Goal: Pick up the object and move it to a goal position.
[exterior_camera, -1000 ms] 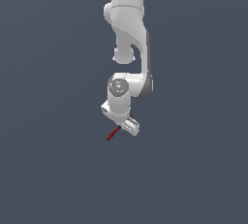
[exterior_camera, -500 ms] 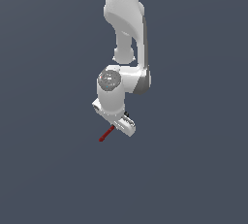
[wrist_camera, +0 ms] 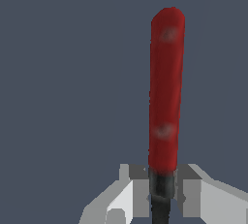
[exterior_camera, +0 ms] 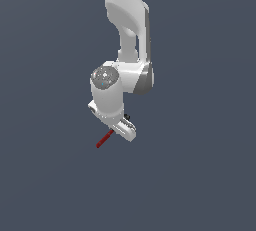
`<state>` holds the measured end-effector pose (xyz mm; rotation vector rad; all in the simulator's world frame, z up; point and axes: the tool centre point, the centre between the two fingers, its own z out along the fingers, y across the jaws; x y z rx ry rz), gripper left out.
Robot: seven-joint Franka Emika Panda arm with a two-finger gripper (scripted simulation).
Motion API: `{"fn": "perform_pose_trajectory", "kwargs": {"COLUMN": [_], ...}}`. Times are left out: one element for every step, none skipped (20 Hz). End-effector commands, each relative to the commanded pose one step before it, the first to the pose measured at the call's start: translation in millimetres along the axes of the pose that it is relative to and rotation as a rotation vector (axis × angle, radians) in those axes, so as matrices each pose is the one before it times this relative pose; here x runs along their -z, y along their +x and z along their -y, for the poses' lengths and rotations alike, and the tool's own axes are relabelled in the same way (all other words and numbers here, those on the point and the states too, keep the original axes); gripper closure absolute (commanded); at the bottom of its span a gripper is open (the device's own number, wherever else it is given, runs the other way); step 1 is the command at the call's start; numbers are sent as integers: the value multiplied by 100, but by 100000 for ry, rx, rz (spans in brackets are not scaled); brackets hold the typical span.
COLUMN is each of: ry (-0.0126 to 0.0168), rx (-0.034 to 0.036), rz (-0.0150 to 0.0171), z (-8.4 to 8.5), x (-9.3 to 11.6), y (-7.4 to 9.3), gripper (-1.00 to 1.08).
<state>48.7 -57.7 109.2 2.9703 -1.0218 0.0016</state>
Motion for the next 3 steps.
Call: {"fn": "perform_pose_trajectory", "kwargs": {"ry": [-17, 0, 0], "rx": [97, 0, 0], "rz": [98, 0, 0], "z": [63, 22, 8], "x": [126, -62, -30], "y": [109, -17, -12], "gripper": [108, 108, 108]}}
